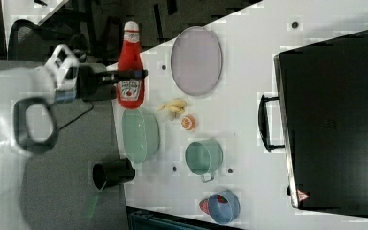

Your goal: Pick ketchup from plate and place it on table.

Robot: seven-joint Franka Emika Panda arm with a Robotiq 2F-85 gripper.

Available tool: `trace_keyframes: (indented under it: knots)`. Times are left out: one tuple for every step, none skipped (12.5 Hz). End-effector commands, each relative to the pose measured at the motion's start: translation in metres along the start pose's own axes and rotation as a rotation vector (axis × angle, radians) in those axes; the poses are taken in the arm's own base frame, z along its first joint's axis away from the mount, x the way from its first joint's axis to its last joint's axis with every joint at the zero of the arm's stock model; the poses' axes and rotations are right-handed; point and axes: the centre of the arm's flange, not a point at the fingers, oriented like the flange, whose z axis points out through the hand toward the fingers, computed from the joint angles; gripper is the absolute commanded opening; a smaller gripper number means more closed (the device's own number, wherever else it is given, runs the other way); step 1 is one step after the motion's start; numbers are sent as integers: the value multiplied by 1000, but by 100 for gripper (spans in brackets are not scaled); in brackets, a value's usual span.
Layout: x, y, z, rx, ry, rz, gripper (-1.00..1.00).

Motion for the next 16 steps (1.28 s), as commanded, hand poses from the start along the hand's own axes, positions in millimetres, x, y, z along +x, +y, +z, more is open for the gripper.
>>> trace_keyframes:
  knots:
    - [-50, 30, 42, -13, -145, 98, 18]
    - [-67, 35, 41, -18, -157, 107, 18]
    - [-85, 41, 43, -26, -173, 118, 18]
    - [-102, 48, 47, -33, -190, 130, 18]
    - [-118, 56, 56, -39, -206, 143, 18]
    - [-133, 63, 69, -42, -219, 156, 18]
    - [-147, 69, 85, -43, -225, 166, 18]
    - [-159, 72, 104, -43, -222, 172, 18]
    - [-169, 73, 124, -42, -211, 173, 18]
    - [-175, 73, 143, -40, -198, 171, 18]
    - [-181, 73, 162, -39, -194, 170, 18]
    - [-183, 74, 179, -37, -197, 170, 18]
    - [-186, 74, 196, -36, -208, 171, 18]
    - [-188, 74, 212, -35, -223, 171, 18]
    - [-191, 75, 227, -34, -232, 172, 24]
    - [-193, 75, 241, -32, -235, 173, 43]
